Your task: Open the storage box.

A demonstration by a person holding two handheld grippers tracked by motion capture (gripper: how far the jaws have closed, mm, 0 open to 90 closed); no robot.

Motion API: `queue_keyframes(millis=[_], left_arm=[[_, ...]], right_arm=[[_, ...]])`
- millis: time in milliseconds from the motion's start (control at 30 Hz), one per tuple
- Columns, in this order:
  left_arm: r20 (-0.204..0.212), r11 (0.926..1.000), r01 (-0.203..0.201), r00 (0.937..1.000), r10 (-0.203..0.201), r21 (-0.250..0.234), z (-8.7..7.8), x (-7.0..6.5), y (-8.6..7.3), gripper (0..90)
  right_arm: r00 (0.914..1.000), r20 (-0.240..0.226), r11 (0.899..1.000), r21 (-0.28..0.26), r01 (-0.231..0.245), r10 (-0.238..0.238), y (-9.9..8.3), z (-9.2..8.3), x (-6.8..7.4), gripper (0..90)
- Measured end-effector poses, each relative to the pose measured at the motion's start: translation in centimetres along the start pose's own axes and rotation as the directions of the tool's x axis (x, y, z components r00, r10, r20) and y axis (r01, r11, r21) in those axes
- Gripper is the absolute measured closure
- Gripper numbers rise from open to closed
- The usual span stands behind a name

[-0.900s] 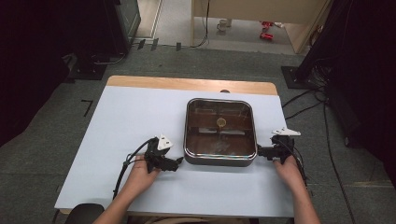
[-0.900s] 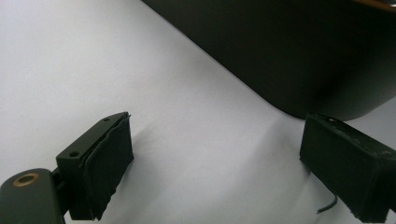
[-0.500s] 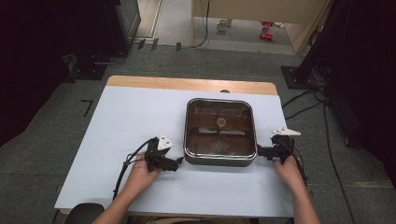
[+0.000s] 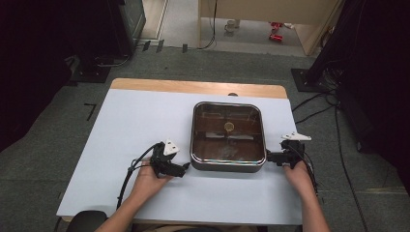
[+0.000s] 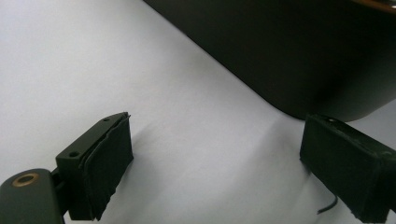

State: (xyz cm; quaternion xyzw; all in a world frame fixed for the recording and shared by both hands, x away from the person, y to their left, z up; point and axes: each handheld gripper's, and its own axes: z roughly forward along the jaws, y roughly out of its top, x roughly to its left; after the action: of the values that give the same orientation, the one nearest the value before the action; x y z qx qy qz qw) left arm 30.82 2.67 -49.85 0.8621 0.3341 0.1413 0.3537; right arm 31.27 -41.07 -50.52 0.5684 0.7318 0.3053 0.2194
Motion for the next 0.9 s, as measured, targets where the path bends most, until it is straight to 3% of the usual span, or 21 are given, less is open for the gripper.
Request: queue_keyframes(millis=[267,400,467,667,733,900], left_arm=[[0.009,0.9988,-0.007,0.9999,0.006,0.048,0.0,0.2,0.6,10.2],[0.020,0.9964,-0.017,0.9997,0.015,0.083,-0.2,0.3,1.1,15.0],[0.028,0.9952,-0.028,0.9993,0.026,0.093,-0.4,0.4,1.2,22.8],[0.063,0.9906,-0.061,0.9966,0.054,0.123,-0.9,0.7,1.5,32.8],[0.074,0.9900,-0.054,0.9963,0.045,0.130,-1.1,0.9,1.5,34.0],[0.125,0.9901,0.010,0.9917,-0.028,0.140,-2.1,1.1,2.0,34.7]], right_arm=[[1.0000,0.000,1.000,0.000,0.000,0.000,0.0,0.0,0.0,0.0],[1.0000,0.000,1.000,0.000,0.000,0.000,0.0,0.0,0.0,0.0],[1.0000,0.000,1.000,0.000,0.000,0.000,0.0,0.0,0.0,0.0],[1.0000,-0.001,1.000,0.001,0.000,0.000,0.0,0.0,0.0,0.0],[1.0000,0.000,1.000,0.000,0.000,0.000,0.0,0.0,0.0,0.0],[1.0000,0.000,1.000,0.000,0.000,0.000,0.0,0.0,0.0,0.0]])
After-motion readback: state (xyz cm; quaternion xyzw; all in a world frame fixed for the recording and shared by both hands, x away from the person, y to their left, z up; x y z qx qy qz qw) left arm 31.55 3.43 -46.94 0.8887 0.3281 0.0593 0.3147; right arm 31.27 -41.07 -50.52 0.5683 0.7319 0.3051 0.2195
